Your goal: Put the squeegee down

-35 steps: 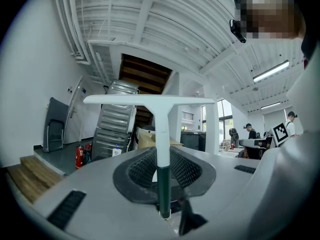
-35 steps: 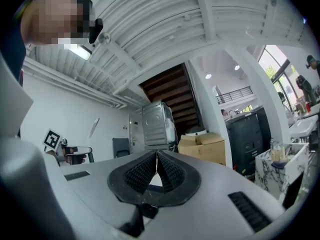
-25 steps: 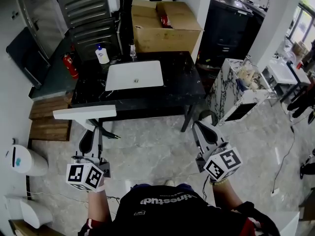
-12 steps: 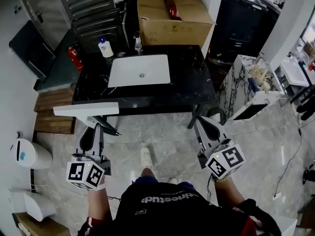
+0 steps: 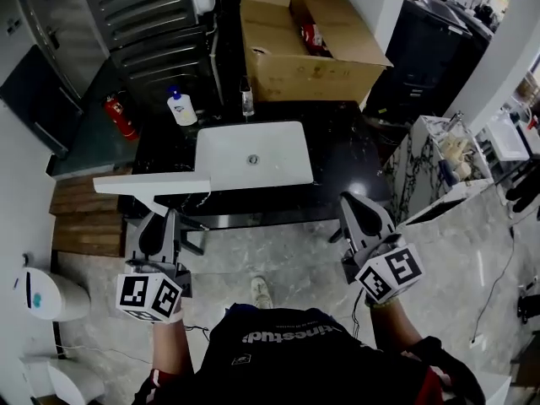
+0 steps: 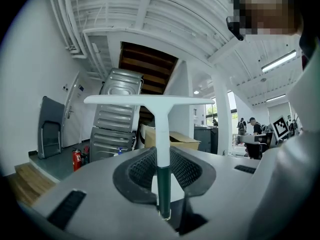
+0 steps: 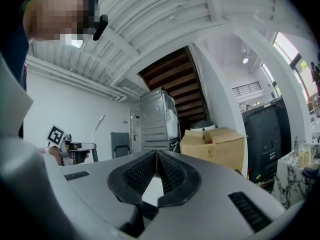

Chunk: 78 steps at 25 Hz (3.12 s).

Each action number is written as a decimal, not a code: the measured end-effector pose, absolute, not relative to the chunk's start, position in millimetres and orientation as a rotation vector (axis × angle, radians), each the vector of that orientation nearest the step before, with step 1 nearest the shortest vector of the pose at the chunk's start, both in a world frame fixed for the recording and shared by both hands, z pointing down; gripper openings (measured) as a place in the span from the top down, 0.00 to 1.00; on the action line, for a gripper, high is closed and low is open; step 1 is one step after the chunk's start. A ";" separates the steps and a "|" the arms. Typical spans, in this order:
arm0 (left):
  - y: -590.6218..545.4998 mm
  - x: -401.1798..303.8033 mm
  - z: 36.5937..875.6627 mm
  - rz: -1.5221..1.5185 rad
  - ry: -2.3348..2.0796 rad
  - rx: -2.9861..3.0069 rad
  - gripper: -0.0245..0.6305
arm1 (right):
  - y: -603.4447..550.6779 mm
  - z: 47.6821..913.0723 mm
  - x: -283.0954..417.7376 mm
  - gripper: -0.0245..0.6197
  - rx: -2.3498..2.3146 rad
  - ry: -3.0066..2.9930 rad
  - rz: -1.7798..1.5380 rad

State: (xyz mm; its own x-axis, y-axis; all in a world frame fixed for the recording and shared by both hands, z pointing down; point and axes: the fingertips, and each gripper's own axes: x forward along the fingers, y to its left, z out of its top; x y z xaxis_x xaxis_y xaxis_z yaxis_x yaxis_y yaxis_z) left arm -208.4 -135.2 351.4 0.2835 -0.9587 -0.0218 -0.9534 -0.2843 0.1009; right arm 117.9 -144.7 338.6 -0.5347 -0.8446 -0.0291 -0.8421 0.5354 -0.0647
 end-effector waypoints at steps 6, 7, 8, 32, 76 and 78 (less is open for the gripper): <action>-204.1 -247.3 350.8 -0.136 -1.796 2.476 0.83 | -203.7 324.6 82.6 0.90 -1.548 2.679 -0.044; -212.4 -250.8 352.8 -0.143 -1.792 2.465 0.83 | -210.5 324.9 81.0 0.90 -1.557 2.681 -0.047; -219.3 -253.6 355.2 -0.148 -1.789 2.457 0.83 | -216.8 326.1 80.0 0.90 -1.564 2.686 -0.050; -347.8 -377.4 550.8 0.573 -1.553 1.936 0.83 | -298.5 343.7 107.0 0.90 -1.531 2.698 -0.151; -338.7 -174.1 311.8 -0.035 -1.759 2.789 0.94 | -341.2 316.4 72.6 0.90 -1.446 2.734 -0.063; -340.7 -164.6 307.6 -0.067 -1.730 2.789 0.94 | -345.5 317.8 76.6 0.90 -1.464 2.709 -0.083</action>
State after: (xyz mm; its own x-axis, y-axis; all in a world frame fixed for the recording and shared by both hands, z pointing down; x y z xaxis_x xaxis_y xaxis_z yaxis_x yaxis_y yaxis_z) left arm -164.6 -340.7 307.6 0.4466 -0.8881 -0.1087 -0.8939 -0.4374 -0.0983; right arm 76.6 -345.5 317.8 -0.5467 -0.8368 -0.0282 -0.8335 0.5472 -0.0765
